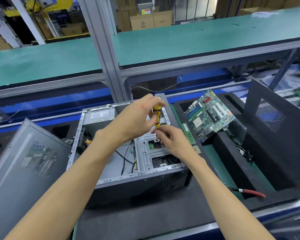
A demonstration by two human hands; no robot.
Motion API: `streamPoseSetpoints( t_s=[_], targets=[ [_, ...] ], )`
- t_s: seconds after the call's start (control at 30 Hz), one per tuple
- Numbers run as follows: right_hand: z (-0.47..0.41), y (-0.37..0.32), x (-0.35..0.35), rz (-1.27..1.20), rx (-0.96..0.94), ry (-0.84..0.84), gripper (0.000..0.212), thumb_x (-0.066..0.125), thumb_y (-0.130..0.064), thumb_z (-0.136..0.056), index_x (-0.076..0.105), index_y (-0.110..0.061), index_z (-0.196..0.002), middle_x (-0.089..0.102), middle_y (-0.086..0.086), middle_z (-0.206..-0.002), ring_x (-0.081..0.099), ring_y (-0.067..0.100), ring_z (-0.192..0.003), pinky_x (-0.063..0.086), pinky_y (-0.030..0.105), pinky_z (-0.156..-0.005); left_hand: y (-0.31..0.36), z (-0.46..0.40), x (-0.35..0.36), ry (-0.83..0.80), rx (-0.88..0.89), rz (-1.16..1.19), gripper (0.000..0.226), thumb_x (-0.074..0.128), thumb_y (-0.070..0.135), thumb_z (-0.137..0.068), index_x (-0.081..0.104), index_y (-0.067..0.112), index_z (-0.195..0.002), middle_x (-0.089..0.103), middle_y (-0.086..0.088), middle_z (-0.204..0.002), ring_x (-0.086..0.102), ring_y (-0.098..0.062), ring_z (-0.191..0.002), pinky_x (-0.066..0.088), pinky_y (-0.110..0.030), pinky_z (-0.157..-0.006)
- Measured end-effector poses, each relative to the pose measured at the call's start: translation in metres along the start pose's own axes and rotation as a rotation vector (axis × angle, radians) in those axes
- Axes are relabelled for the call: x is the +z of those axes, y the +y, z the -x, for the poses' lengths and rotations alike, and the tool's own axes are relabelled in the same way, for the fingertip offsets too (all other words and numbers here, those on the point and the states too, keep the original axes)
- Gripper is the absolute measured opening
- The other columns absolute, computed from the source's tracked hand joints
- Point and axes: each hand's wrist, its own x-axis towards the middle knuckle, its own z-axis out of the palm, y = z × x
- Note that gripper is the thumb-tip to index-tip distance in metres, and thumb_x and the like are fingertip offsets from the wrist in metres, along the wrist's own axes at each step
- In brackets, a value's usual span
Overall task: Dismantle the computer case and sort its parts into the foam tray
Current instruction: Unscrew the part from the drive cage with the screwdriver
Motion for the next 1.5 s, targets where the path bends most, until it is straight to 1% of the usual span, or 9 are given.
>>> streamPoseSetpoints(
  t_s=[0.17, 0.33, 0.43, 0.57, 0.83, 1.0, 1.17, 1.37, 1.5],
  targets=[
    [0.000, 0.001, 0.000, 0.006, 0.009, -0.006, 0.008, 0.064, -0.031, -0.099, 0.071, -0.028, -0.099, 0.068, -0.009, -0.081, 0.052, 0.003, -0.059, 0.043, 0.021, -0.058, -0.001, -0.003, 0.008, 0.117, -0.181, -0.336, 0.044, 0.058, 0.065, -0.089, 0.042, 0.025, -0.085, 0.049, 0.010, -0.061, 0.049, -0.009, -0.055, 0.036, -0.027, -0.050],
    [0.001, -0.002, 0.000, -0.028, 0.004, 0.007, 0.022, 0.060, -0.022, -0.101, 0.068, -0.039, -0.090, 0.060, -0.015, -0.066, 0.049, 0.007, -0.059, 0.039, 0.021, -0.057, 0.000, 0.001, 0.009, 0.040, -0.036, -0.035, 0.030, 0.064, 0.037, -0.093, 0.056, 0.025, -0.120, 0.052, 0.009, -0.119, 0.059, -0.012, -0.093, 0.056, -0.040, -0.074],
    [0.000, -0.003, 0.000, 0.042, -0.015, -0.006, 0.023, 0.058, -0.024, -0.102, 0.065, -0.044, -0.094, 0.059, -0.015, -0.075, 0.050, 0.006, -0.062, 0.038, 0.021, -0.059, 0.000, 0.001, 0.006, 0.046, 0.022, 0.018, 0.023, 0.067, 0.020, -0.091, 0.064, 0.020, -0.114, 0.057, 0.007, -0.105, 0.058, -0.011, -0.088, 0.056, -0.039, -0.074],
    [0.001, -0.001, 0.000, 0.030, 0.001, -0.007, 0.008, 0.063, -0.033, -0.099, 0.069, -0.030, -0.100, 0.067, -0.007, -0.082, 0.056, 0.011, -0.063, 0.046, 0.027, -0.062, 0.001, -0.002, 0.011, 0.137, -0.151, -0.249, 0.040, 0.062, 0.058, -0.089, 0.044, 0.023, -0.084, 0.050, 0.010, -0.066, 0.051, -0.012, -0.059, 0.036, -0.028, -0.050],
    [-0.001, -0.001, 0.001, -0.002, -0.006, 0.008, 0.021, 0.057, -0.023, -0.102, 0.072, -0.037, -0.098, 0.067, 0.005, -0.075, 0.060, 0.030, -0.068, 0.049, 0.043, -0.064, 0.000, 0.002, 0.002, 0.061, 0.055, -0.003, 0.028, 0.062, 0.012, -0.093, 0.064, 0.018, -0.121, 0.054, 0.007, -0.111, 0.058, -0.008, -0.090, 0.057, -0.036, -0.075],
    [0.001, 0.000, 0.000, -0.034, 0.006, 0.013, 0.009, 0.061, -0.027, -0.099, 0.069, -0.029, -0.098, 0.066, 0.002, -0.079, 0.061, 0.023, -0.069, 0.052, 0.042, -0.069, 0.002, -0.002, 0.003, 0.145, -0.086, -0.184, 0.033, 0.067, 0.052, -0.089, 0.052, 0.023, -0.094, 0.057, 0.012, -0.077, 0.058, -0.013, -0.071, 0.047, -0.032, -0.057],
    [0.000, 0.000, 0.000, -0.067, 0.013, 0.005, 0.019, 0.056, -0.020, -0.101, 0.073, -0.027, -0.096, 0.067, 0.005, -0.076, 0.059, 0.021, -0.065, 0.052, 0.038, -0.065, 0.001, -0.004, 0.000, 0.049, 0.024, 0.000, 0.024, 0.062, 0.026, -0.095, 0.063, 0.022, -0.119, 0.055, 0.008, -0.115, 0.059, -0.012, -0.093, 0.055, -0.036, -0.076],
    [0.000, 0.001, 0.000, -0.057, 0.005, 0.015, 0.007, 0.067, -0.032, -0.096, 0.066, -0.029, -0.091, 0.064, -0.007, -0.074, 0.055, 0.011, -0.063, 0.046, 0.022, -0.060, 0.002, -0.006, 0.006, 0.123, -0.161, -0.295, 0.038, 0.056, 0.061, -0.091, 0.052, 0.025, -0.080, 0.049, 0.011, -0.067, 0.054, -0.019, -0.068, 0.040, -0.032, -0.061],
    [0.000, -0.004, -0.001, -0.065, -0.002, 0.038, 0.023, 0.063, -0.023, -0.099, 0.065, -0.039, -0.083, 0.059, -0.010, -0.064, 0.055, 0.022, -0.062, 0.044, 0.025, -0.059, 0.004, 0.000, 0.006, 0.059, -0.005, -0.121, 0.026, 0.061, 0.043, -0.095, 0.061, 0.027, -0.115, 0.053, 0.007, -0.114, 0.053, -0.006, -0.077, 0.048, -0.032, -0.067]
  ],
)
